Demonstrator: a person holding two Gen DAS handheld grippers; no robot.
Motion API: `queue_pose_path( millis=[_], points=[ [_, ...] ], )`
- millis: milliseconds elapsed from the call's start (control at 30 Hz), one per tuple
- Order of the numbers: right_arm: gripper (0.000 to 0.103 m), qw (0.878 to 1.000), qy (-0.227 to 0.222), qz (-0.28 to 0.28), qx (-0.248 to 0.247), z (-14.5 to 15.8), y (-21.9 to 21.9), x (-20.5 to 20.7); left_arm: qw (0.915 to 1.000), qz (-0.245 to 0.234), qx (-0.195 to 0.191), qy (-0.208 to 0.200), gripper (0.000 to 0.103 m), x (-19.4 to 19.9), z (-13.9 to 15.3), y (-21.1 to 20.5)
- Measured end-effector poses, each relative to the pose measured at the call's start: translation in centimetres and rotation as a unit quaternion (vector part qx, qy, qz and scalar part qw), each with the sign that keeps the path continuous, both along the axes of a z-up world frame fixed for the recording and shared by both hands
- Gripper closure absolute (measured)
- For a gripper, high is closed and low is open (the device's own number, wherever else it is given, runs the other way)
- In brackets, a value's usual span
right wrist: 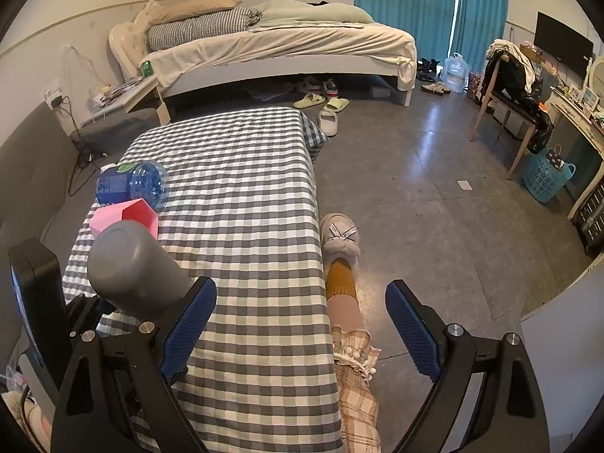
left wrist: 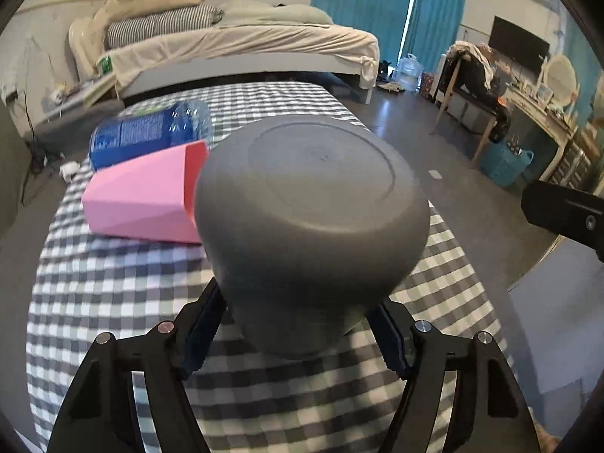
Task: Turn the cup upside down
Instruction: 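Rotate the grey cup with the left gripper so its base points up, then lower the grey cup upside down onto the cloth and open the left gripper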
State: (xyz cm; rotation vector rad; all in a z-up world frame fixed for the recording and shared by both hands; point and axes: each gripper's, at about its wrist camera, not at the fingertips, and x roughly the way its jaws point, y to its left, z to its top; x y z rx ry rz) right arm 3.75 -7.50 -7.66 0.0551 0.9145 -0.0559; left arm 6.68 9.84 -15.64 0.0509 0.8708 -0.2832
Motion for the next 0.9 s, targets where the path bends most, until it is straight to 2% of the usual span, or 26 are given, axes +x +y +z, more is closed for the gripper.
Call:
queue_pose_path(
  millis=[167,267,400,533,600,667,900],
  points=[
    [0.011,1.000,0.005,0.002,-0.005,-0.2,0.3,0.3,0.9991,-0.006,0.037,-0.020,0.029,1.6,-0.3,-1.2],
    [0.012,1.000,0.007,0.004,-0.008,-0.1,0.5,0.7,0.9989,-0.009,0.042,-0.022,0.029,3.1,-0.4,-1.6],
    [0.012,1.000,0.009,0.004,-0.012,-0.1,0.5,0.9,0.9991,-0.011,0.035,-0.021,0.029,3.5,-0.5,-1.3],
    [0.012,1.000,0.011,0.001,-0.007,-0.1,0.4,1.2,0.9997,-0.013,0.012,-0.019,0.028,3.2,-0.4,-0.5],
    [0.012,1.000,0.005,0.001,-0.003,0.1,0.4,1.1,0.9998,-0.014,-0.003,-0.013,0.020,3.0,-0.2,-0.2],
    [0.012,1.000,0.000,0.000,0.004,0.3,0.3,0.9,0.9997,-0.008,-0.002,-0.021,0.014,2.3,0.2,0.1],
    [0.011,0.999,-0.026,0.003,0.021,1.3,0.5,-1.0,0.9988,-0.026,-0.003,-0.042,0.013,-1.4,2.3,0.8]
  ],
)
